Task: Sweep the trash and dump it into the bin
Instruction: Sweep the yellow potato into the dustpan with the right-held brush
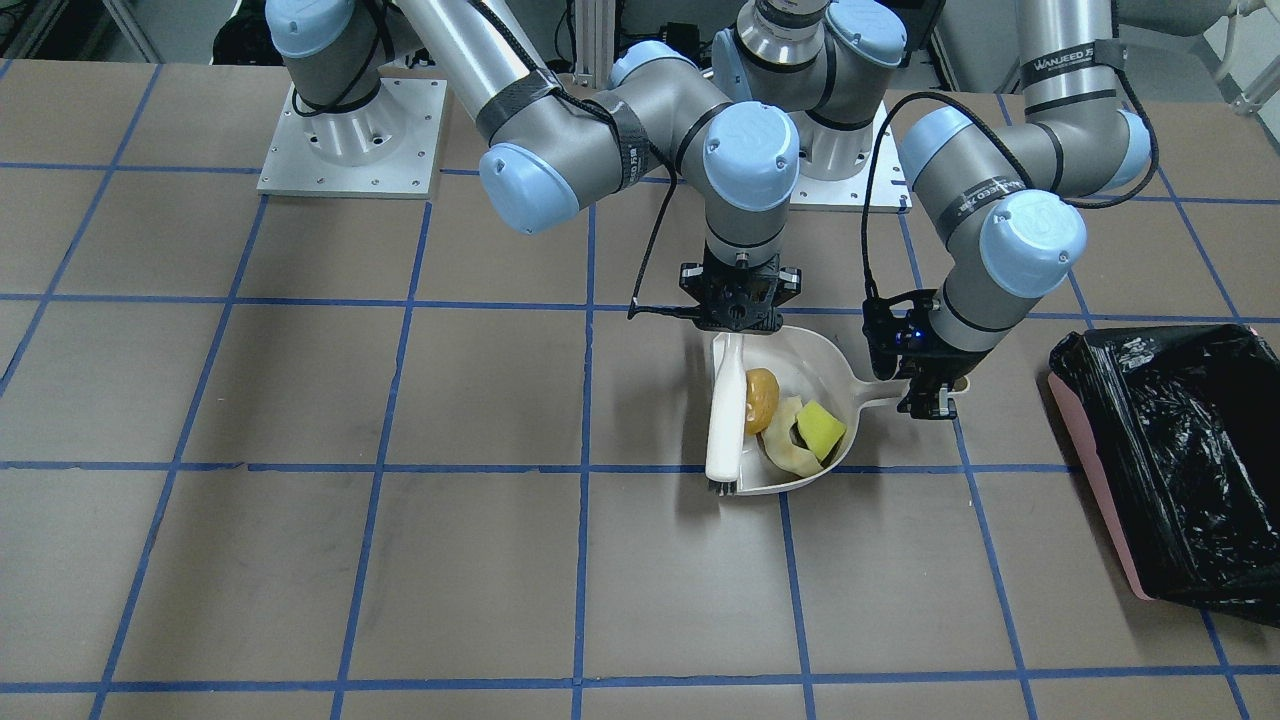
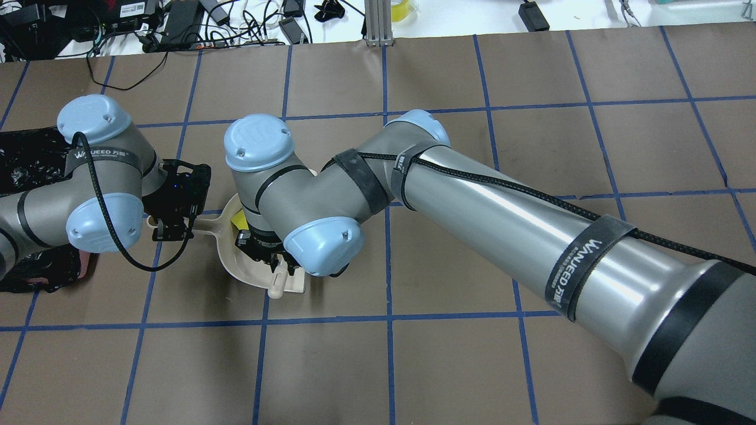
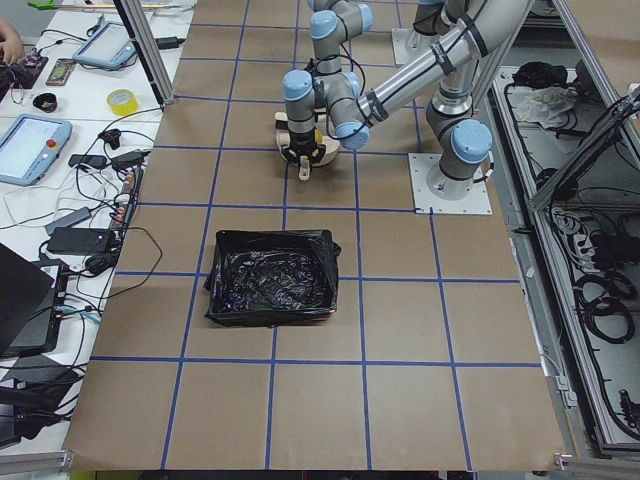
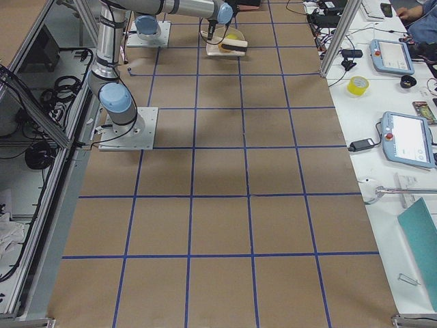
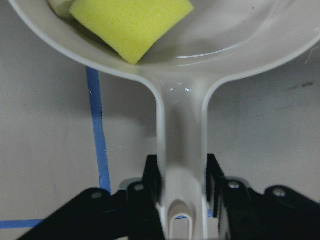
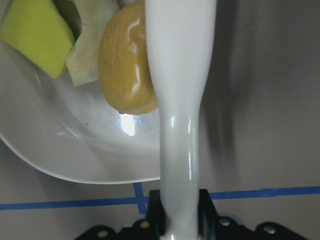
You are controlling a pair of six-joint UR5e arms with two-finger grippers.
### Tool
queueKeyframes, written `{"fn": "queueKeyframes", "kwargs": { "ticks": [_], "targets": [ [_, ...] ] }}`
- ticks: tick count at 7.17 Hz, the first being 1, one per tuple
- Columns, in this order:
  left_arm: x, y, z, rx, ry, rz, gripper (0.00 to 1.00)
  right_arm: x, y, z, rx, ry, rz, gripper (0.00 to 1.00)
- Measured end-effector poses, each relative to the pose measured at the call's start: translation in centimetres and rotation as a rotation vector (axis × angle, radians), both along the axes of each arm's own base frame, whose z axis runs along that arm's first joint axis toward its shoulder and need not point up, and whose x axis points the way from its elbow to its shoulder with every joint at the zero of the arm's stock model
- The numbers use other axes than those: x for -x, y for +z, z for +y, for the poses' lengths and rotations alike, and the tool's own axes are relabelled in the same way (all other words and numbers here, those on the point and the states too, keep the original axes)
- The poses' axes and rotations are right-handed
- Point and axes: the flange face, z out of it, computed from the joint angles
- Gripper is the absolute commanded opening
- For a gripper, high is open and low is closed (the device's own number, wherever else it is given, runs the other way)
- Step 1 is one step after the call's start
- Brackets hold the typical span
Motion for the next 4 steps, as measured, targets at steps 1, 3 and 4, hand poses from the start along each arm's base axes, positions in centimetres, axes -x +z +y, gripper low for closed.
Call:
{"fn": "queueKeyframes", "kwargs": {
  "ticks": [1, 3, 4],
  "targets": [
    [-0.3, -0.1, -0.1, 0.004, 0.009, 0.023, 0.03, 0.5, 0.3, 0.0, 0.003, 0.018, 0.024, 0.0],
    [-1.4, -0.4, -0.3, 0.014, 0.044, 0.084, 0.02, 2.1, 1.6, -0.1, 0.014, 0.052, 0.07, 0.0],
    [-1.9, -0.5, -0.3, 0.018, 0.059, 0.112, 0.02, 2.5, 1.8, 0.0, 0.011, 0.061, 0.079, 0.0]
  ]
}}
